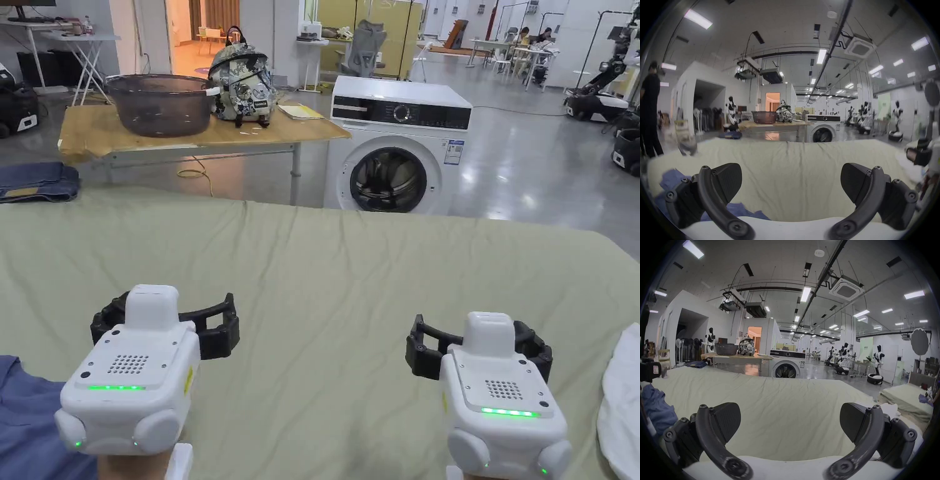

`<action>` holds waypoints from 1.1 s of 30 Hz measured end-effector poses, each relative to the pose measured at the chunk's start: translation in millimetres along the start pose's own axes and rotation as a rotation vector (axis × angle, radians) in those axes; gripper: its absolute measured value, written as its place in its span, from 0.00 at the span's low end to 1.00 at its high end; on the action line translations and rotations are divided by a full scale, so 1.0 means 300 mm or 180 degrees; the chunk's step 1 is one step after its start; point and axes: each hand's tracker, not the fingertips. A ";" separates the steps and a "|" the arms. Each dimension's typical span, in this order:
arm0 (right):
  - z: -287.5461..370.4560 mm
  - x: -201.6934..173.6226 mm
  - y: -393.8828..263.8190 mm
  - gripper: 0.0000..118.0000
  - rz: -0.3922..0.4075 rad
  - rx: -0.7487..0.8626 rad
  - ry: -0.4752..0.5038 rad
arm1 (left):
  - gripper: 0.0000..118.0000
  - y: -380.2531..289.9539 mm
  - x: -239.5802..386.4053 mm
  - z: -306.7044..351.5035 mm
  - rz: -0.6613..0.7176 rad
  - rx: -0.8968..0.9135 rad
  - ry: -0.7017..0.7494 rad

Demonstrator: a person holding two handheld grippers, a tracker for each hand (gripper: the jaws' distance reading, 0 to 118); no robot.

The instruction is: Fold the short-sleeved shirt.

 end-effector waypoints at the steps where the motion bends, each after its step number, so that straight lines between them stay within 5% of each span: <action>1: 0.000 0.008 0.003 1.00 -0.0139 -0.0012 0.0010 | 1.00 0.003 -0.023 -0.001 0.0276 -0.0024 -0.0101; 6: 0.003 0.093 0.030 1.00 -0.1380 -0.0152 0.0000 | 1.00 -0.004 -0.151 -0.015 0.1760 -0.0101 -0.0225; 8: -0.004 0.129 0.035 1.00 -0.1848 -0.0202 0.0002 | 0.99 0.003 -0.145 -0.007 0.1804 -0.0064 -0.0120; 10: -0.016 0.148 0.042 1.00 -0.2014 -0.0233 0.0053 | 0.99 0.027 -0.104 -0.003 0.1229 -0.0068 -0.0012; 11: -0.023 0.146 0.049 1.00 -0.1821 -0.0203 0.0084 | 0.99 0.044 -0.061 -0.004 0.0629 -0.0103 0.0085; 13: -0.032 0.102 0.081 1.00 -0.0870 -0.0144 0.0109 | 0.99 0.042 0.042 -0.012 -0.0641 -0.0153 0.0230; 17: -0.033 -0.048 0.066 1.00 0.2023 0.0211 -0.0113 | 0.99 -0.057 0.175 -0.012 -0.3063 0.0144 0.0421; 19: -0.025 -0.085 0.030 1.00 0.3026 0.0422 -0.0271 | 0.99 -0.105 0.195 -0.012 -0.3852 0.0260 0.0454; 21: -0.022 -0.085 -0.001 1.00 0.3623 0.0584 -0.0255 | 0.99 -0.127 0.197 0.015 -0.4281 0.0371 0.0407; 23: -0.013 -0.085 -0.020 1.00 0.3920 0.0709 -0.0270 | 0.99 -0.124 0.199 0.033 -0.4334 0.0405 0.0320; 26: 0.010 -0.096 -0.014 1.00 0.3752 0.0743 -0.0289 | 0.99 -0.075 0.204 0.048 -0.3629 0.0212 0.0290; 27: 0.018 -0.099 -0.004 1.00 0.3503 0.0698 -0.0267 | 0.99 -0.038 0.207 0.056 -0.3244 0.0110 0.0271; 29: 0.030 -0.104 0.021 1.00 0.2857 0.0505 -0.0148 | 0.99 0.032 0.194 0.072 -0.2268 -0.0071 0.0176; 33: 0.048 -0.053 0.081 1.00 0.1174 0.0048 0.0205 | 0.99 0.086 0.094 0.050 -0.0525 -0.0157 0.0011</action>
